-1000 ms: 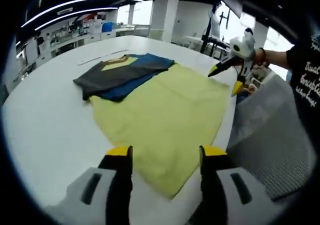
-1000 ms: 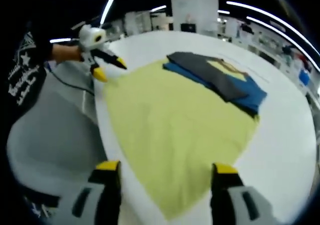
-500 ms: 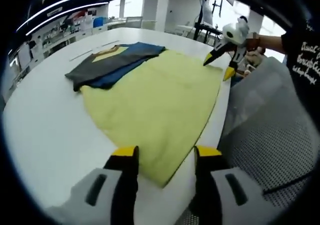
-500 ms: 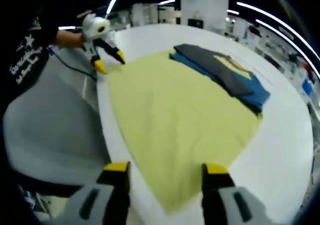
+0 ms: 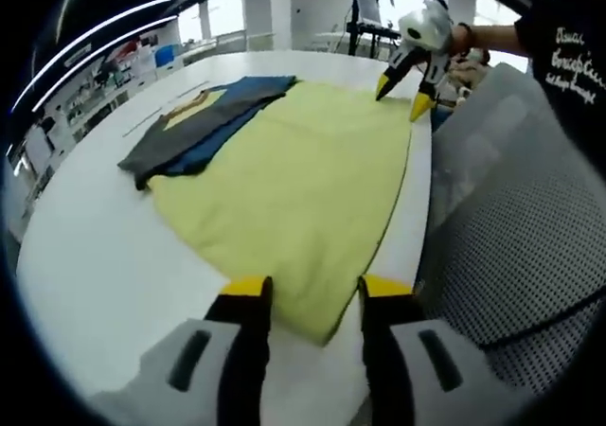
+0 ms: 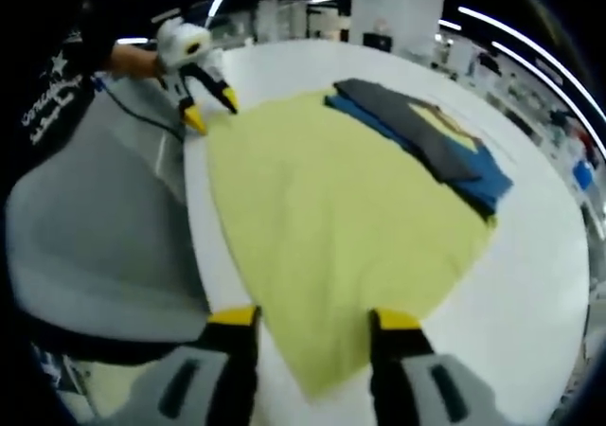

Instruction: Fold the garment on the visible template until the final outline fits inside the template.

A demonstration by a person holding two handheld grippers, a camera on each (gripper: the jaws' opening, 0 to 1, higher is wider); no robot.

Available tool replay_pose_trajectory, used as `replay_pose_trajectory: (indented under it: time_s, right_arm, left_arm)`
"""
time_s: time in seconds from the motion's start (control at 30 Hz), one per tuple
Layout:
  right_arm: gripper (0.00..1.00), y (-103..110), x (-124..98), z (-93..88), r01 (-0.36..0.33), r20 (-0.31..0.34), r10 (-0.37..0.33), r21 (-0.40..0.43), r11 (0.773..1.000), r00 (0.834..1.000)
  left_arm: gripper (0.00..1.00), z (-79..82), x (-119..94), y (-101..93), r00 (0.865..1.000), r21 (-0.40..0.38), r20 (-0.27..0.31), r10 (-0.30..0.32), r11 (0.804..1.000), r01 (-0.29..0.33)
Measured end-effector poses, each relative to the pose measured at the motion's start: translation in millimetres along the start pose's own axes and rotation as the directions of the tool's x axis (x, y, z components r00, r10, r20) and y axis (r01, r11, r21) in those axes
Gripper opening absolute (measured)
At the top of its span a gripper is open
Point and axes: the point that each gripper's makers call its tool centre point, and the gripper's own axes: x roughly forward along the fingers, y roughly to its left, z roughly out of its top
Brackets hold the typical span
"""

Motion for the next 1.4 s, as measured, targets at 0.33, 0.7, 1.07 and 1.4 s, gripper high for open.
replay_pose_trajectory:
  time_s: [0.33,0.7,1.07,1.4]
  right_arm:
    - [0.21,-16.3,-1.4,1.3,0.051,0.020,-0.053,0.064,0.997,0.998]
    - [0.00,-19.0,0.4,3.1,0.047,0.041,-0.051,0.083,0.995,0.998]
    - [0.00,-10.7,-8.1,6.5,0.030,0.051,-0.035,0.090,0.995,0.998]
    - [0.00,14.0,-22.3,11.5,0.001,0.065,-0.007,0.100,0.995,0.998]
  left_arm:
    - [0.20,-1.6,0.3,5.9,1.000,0.029,-0.008,-0.010,1.000,0.010]
    - [0.01,1.6,-0.6,15.7,1.000,-0.075,0.001,0.020,0.997,-0.020]
    - [0.01,5.0,-16.6,18.7,0.999,-0.101,0.012,0.031,0.994,-0.030]
    - [0.00,2.1,-36.1,-4.5,1.000,-0.126,0.001,0.019,0.992,-0.019]
